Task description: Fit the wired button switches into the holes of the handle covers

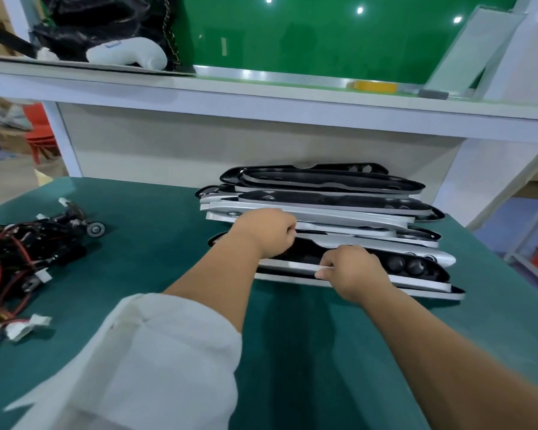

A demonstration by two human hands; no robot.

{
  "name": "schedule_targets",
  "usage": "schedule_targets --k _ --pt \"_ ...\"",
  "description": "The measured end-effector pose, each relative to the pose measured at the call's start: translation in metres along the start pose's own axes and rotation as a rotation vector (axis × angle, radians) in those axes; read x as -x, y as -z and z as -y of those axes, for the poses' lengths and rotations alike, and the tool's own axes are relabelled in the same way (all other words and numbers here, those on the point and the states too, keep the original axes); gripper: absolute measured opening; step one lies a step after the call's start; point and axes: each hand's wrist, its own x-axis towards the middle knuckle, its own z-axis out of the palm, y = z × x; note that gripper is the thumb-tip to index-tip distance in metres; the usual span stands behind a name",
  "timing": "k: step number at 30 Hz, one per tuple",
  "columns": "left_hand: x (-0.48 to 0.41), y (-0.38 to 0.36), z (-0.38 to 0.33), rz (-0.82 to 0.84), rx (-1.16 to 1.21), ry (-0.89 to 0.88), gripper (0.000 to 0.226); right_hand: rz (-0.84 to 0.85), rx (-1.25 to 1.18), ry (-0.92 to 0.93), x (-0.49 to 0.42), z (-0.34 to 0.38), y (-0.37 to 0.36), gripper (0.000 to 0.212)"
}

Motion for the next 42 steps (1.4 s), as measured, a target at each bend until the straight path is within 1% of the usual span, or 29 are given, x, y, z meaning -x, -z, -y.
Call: schedule_targets --k 2,4,6,7,8,10,13,15,18,21,22,24,26,28,31,33,34,35,36,37,38,39,40,41,42 --pt "-0.003 0.003 -0.007 0.092 -0.001 -0.009 0.023 -0.009 0.001 -0.003 0.002 0.002 0.0 0.019" --pt "0.002 0.001 -0.007 0.189 0.023 -0.029 0.033 -0.016 0.013 -0.006 0.005 0.003 0.002 0.02" --pt "0.014 0.0 -0.002 0.243 0.01 -0.062 0.044 -0.019 0.031 0.006 0.01 0.004 0.006 0.021" --pt "0.022 -0.001 0.003 0.254 -0.026 -0.085 0.045 -0.019 0.032 0.015 0.013 0.004 0.008 0.021" --pt "0.029 -0.001 0.008 0.259 -0.078 -0.112 0.042 -0.019 0.026 0.023 0.017 0.004 0.011 0.022" --pt "0.045 0.0 0.017 0.242 -0.168 -0.155 0.031 -0.025 0.005 0.047 0.027 0.004 0.016 0.022" --pt "0.074 0.004 0.023 0.163 -0.152 -0.183 0.024 -0.025 -0.026 0.093 0.049 0.007 0.023 0.021" --pt "0.096 0.006 0.023 0.101 -0.095 -0.201 0.024 -0.024 -0.025 0.131 0.066 0.012 0.028 0.02" --pt "0.135 0.006 0.018 0.012 -0.024 -0.197 0.023 -0.034 -0.067 0.187 0.098 0.024 0.033 0.014" --pt "0.18 -0.008 0.007 -0.037 -0.003 -0.186 0.024 -0.008 -0.068 0.218 0.136 0.035 0.032 0.027" --pt "0.194 -0.015 0.004 -0.05 0.001 -0.192 0.024 -0.009 -0.052 0.227 0.147 0.036 0.027 0.028" --pt "0.219 -0.027 -0.003 -0.083 -0.013 -0.209 0.026 -0.01 -0.024 0.244 0.168 0.039 0.014 0.023" --pt "0.233 -0.034 -0.004 -0.055 0.006 -0.198 0.028 -0.004 -0.039 0.258 0.182 0.043 0.0 0.018" --pt "0.236 -0.035 0.0 -0.014 0.057 -0.182 0.03 -0.02 -0.041 0.249 0.188 0.045 -0.006 0.018" --pt "0.236 -0.034 0.004 -0.022 0.093 -0.164 0.037 -0.104 -0.06 0.216 0.186 0.043 -0.009 0.022" --pt "0.239 -0.037 0.003 -0.024 0.125 -0.141 0.045 -0.258 -0.124 0.163 0.183 0.038 -0.01 0.022" --pt "0.24 -0.039 0.002 -0.024 0.139 -0.14 0.046 -0.344 -0.11 0.124 0.181 0.034 -0.01 0.024" --pt "0.242 -0.04 0.002 -0.026 0.153 -0.145 0.046 -0.375 -0.065 0.057 0.179 0.03 -0.008 0.031" --pt "0.243 -0.042 0.002 -0.041 0.17 -0.158 0.045 -0.319 -0.01 -0.026 0.177 0.025 -0.007 0.042" --pt "0.243 -0.043 0.002 -0.055 0.187 -0.168 0.044 -0.214 0.045 -0.093 0.174 0.02 -0.005 0.052" --pt "0.244 -0.044 0.001 -0.075 0.21 -0.17 0.041 -0.084 0.091 -0.149 0.17 0.015 -0.004 0.055" --pt "0.245 -0.044 -0.001 -0.102 0.234 -0.16 0.037 0.022 0.107 -0.186 0.166 0.011 -0.003 0.05" --pt "0.246 -0.044 -0.005 -0.148 0.25 -0.139 0.03 0.079 0.094 -0.213 0.163 0.01 -0.001 0.039" --pt "0.246 -0.046 -0.008 -0.226 0.242 -0.117 0.022 0.068 0.073 -0.227 0.161 0.01 0.001 0.026" --pt "0.245 -0.048 -0.01 -0.292 0.235 -0.087 0.014 0.011 0.05 -0.24 0.16 0.011 0.003 0.015"
